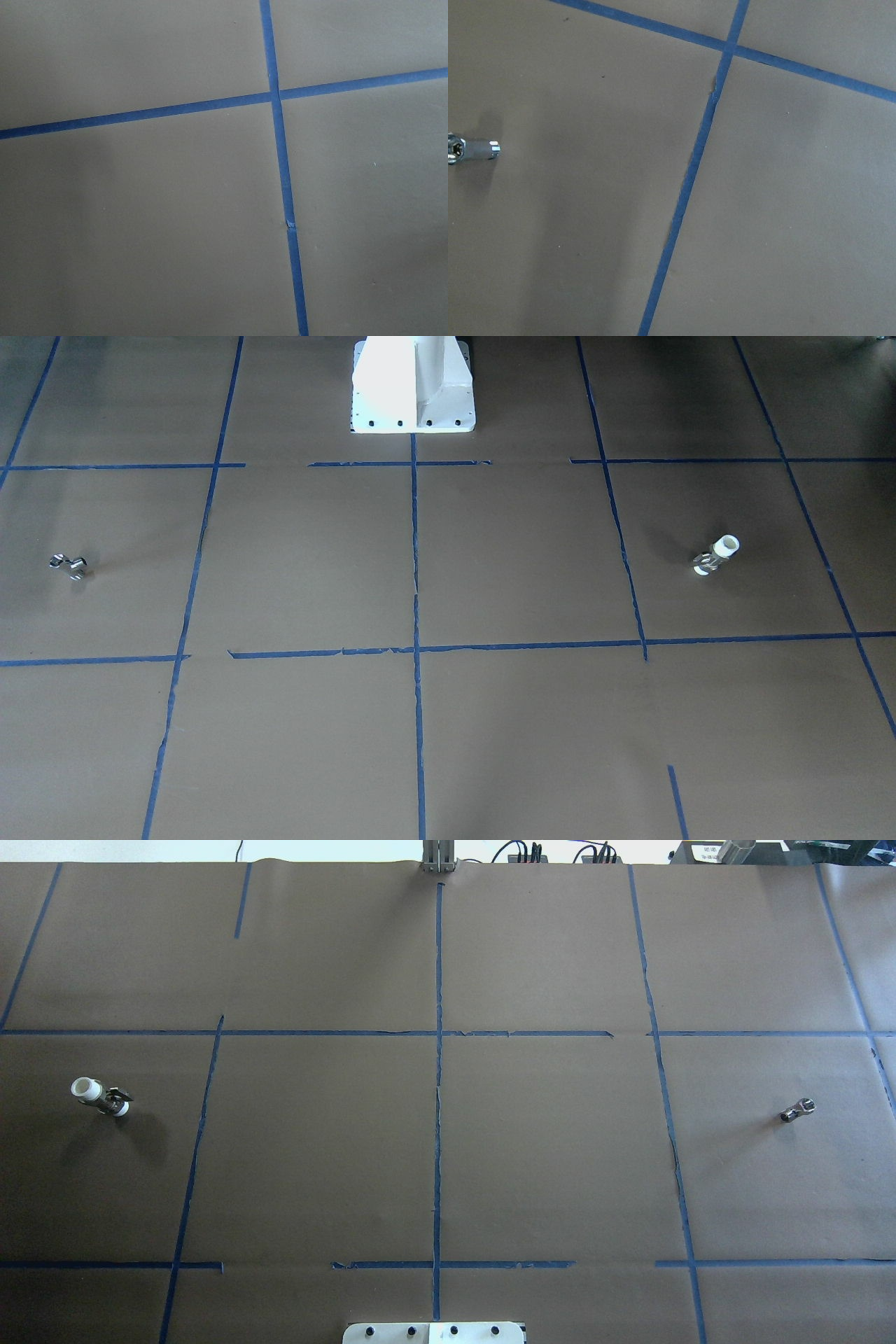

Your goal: Assemble PPR valve and pipe with both arms

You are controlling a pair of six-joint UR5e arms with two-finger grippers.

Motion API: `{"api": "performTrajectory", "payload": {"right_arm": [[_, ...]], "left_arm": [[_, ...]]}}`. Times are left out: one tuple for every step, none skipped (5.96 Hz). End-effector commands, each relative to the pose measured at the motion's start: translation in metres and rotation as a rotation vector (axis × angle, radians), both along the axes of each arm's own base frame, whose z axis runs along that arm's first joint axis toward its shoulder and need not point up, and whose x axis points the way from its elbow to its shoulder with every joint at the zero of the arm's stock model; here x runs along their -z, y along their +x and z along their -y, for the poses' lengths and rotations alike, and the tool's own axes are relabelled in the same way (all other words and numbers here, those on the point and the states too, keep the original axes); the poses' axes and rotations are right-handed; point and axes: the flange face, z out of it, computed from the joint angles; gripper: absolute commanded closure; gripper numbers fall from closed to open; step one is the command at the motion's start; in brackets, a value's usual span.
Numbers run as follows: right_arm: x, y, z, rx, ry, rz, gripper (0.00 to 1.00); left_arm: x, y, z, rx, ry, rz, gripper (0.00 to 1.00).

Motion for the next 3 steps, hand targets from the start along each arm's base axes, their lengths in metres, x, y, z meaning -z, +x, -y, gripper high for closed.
{"api": "performTrajectory", "payload": {"right_arm": [[0.004, 0.000, 0.004, -0.001, 0.008, 0.003, 0.00], [0.005, -0.001, 0.005, -0.001, 0.009, 0.006, 0.00], [0.006, -0.001, 0.006, 0.000, 0.012, 0.012, 0.00]], "left_arm": [[0.004, 0.000, -0.002, 0.001, 0.006, -0.002, 0.00], [0.005, 0.001, -0.002, 0.000, 0.009, -0.005, 0.00], [0.008, 0.012, 0.001, -0.022, 0.014, -0.005, 0.00]]}}
